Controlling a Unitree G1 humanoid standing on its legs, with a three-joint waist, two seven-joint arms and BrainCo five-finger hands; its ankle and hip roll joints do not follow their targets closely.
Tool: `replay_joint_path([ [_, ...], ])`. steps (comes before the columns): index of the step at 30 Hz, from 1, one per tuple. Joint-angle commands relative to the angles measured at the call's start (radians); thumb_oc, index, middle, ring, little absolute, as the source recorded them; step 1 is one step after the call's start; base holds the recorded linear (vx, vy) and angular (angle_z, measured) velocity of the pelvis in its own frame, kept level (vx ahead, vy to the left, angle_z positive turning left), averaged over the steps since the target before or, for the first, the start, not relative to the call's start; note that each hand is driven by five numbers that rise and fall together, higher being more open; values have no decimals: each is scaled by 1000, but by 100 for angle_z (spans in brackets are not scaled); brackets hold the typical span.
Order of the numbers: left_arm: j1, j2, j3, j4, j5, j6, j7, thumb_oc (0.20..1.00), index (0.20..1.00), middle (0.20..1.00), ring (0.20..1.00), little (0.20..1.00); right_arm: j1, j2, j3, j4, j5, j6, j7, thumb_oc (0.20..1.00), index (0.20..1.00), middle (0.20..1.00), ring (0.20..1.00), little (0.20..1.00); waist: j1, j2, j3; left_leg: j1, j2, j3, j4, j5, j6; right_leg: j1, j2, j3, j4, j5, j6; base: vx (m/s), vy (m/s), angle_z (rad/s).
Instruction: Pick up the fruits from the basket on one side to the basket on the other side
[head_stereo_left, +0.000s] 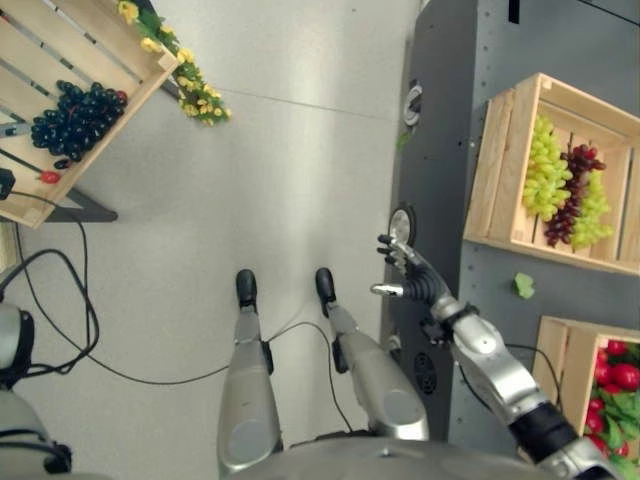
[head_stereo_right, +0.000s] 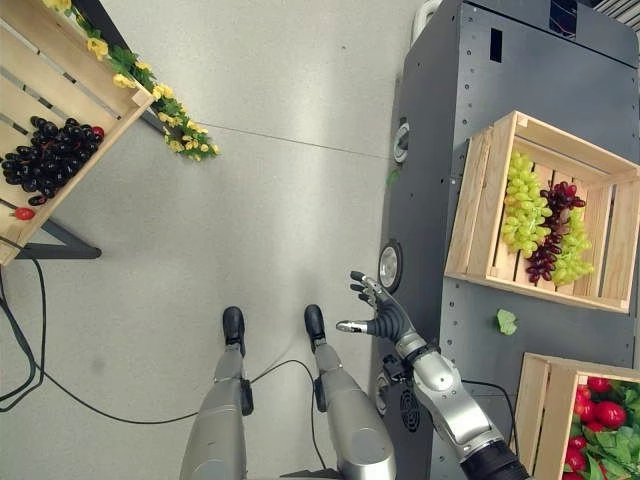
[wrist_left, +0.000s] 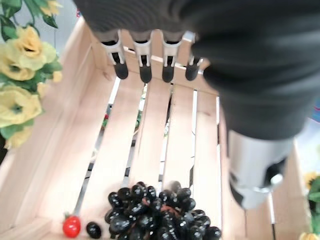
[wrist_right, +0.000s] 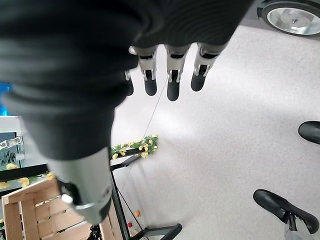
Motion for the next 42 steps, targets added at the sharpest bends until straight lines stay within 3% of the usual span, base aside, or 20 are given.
replay_joint_path([
  [1,75,-5,104,-80,-126,-82,78,1000,1000,1000,1000,1000,33,-8,-19,-39,23,-47,2,1000,1000,1000,1000,1000,34,2,-42,14,-29,-56,-46,-58,44,27,-108,-38,10,-22,112,0,0,0],
  [4,239,-89,246,-256,-243,-156,111,1000,1000,1000,1000,1000,36,-2,-32,-28,18,-42,-9,1000,1000,1000,1000,1000,40,8,-44,15,-32,-61,-46,-59,45,28,-110,-40,10,-24,108,-13,0,-3],
  [8,394,-172,351,-426,-270,-207,149,1000,1000,1000,1000,1000,40,12,-51,-15,12,-41,-26,1000,1000,1000,1000,1000,51,12,-44,16,-37,-63,-46,-61,46,29,-111,-44,10,-25,105,-3,3,1],
  [9,484,-245,406,-517,-307,-242,153,1000,1000,1000,1000,1000,44,22,-64,-7,8,-41,-32,1000,1000,1000,1000,1000,59,11,-41,23,-40,-62,-46,-67,48,35,-110,-44,11,-30,102,-29,12,-4],
  [11,524,-279,427,-566,-311,-253,157,1000,1000,1000,1000,1000,44,24,-69,0,4,-40,-35,1000,1000,1000,1000,1000,59,11,-44,20,-42,-61,-46,-64,49,31,-109,-44,11,-26,101,-21,14,-11],
  [13,652,-404,482,-714,-343,-293,132,1000,1000,1000,1000,1000,48,35,-94,5,3,-39,-40,1000,1000,1000,1000,1000,69,14,-41,30,-45,-56,-46,-69,51,33,-109,-46,13,-22,98,-8,29,-3],
  [15,691,-449,493,-760,-367,-304,107,1000,1000,1000,1000,1000,52,39,-103,9,4,-39,-40,1000,1000,1000,1000,1000,72,14,-42,34,-46,-54,-46,-70,53,33,-110,-48,15,-20,98,-3,14,-5],
  [16,732,-524,493,-803,-385,-312,87,1000,1000,1000,1000,1000,56,44,-116,14,4,-38,-39,1000,1000,1000,1000,1000,73,15,-45,39,-47,-48,-46,-72,55,33,-110,-47,16,-17,99,-16,17,-14],
  [17,733,-525,493,-803,-385,-311,87,1000,1000,1000,1000,1000,56,43,-116,14,4,-38,-39,1000,1000,1000,1000,1000,73,15,-46,39,-47,-48,-46,-72,55,32,-110,-47,16,-17,99,-5,51,-18],
  [19,783,-619,463,-855,-395,-305,43,1000,1000,1000,1000,1000,60,50,-138,10,-1,-33,-36,1000,1000,1000,1000,1000,76,22,-46,58,-52,-38,-46,-83,62,41,-111,-49,21,-20,98,-10,52,-14],
  [27,860,-724,401,-902,-415,-291,-24,1000,1000,1000,1000,1000,70,63,-185,10,-6,-40,-58,1000,1000,1000,1000,1000,76,32,-61,94,-57,1,-46,-95,70,44,-117,-66,30,-11,103,-6,32,-21],
  [34,888,-761,305,-853,-362,-254,-49,1000,1000,1000,1000,1000,96,103,-237,39,33,-61,-112,1000,1000,1000,1000,1000,74,39,-91,166,-31,86,-46,-120,65,67,-121,-193,60,-20,96,12,-6,-53],
  [35,891,-761,280,-850,-334,-244,-54,1000,1000,1000,1000,1000,102,112,-249,47,49,-73,-128,1000,1000,1000,1000,1000,77,46,-104,195,-17,124,-46,-130,61,74,-129,-267,82,-35,91,20,-2,-45],
  [36,891,-762,280,-850,-334,-244,-54,1000,1000,1000,1000,1000,103,111,-250,47,49,-73,-128,1000,1000,1000,1000,1000,78,46,-104,196,-17,124,-46,-130,61,75,-129,-267,83,-36,91,27,-1,-63],
  [37,893,-759,270,-848,-328,-238,-60,1000,1000,1000,1000,1000,106,114,-252,51,53,-76,-130,1000,1000,1000,1000,1000,80,48,-110,209,-9,145,-46,-133,58,80,-136,-310,93,-42,88,111,-24,-105],
  [38,914,-759,267,-845,-329,-222,-82,1000,1000,1000,1000,1000,119,121,-262,55,55,-77,-134,1000,1000,1000,1000,1000,89,52,-131,247,15,189,-46,-167,45,97,-143,-423,98,-56,97,114,-23,-95],
  [39,915,-759,267,-845,-329,-222,-83,1000,1000,1000,1000,1000,121,121,-263,53,55,-77,-134,1000,1000,1000,1000,1000,90,52,-130,250,16,190,-46,-169,44,99,-142,-423,98,-57,97,141,-72,-115],
  [40,935,-768,265,-831,-346,-216,-110,1000,1000,1000,1000,1000,138,124,-270,53,42,-74,-135,1000,1000,1000,1000,1000,86,57,-144,277,37,233,-46,-170,38,84,-140,-482,134,-65,91,79,-71,-87],
  [42,950,-780,256,-824,-355,-204,-135,1000,1000,1000,1000,1000,162,124,-293,51,39,-74,-137,1000,1000,1000,1000,1000,64,64,-163,303,35,248,-46,-178,44,82,-130,-449,142,-82,83,115,-69,-96],
])
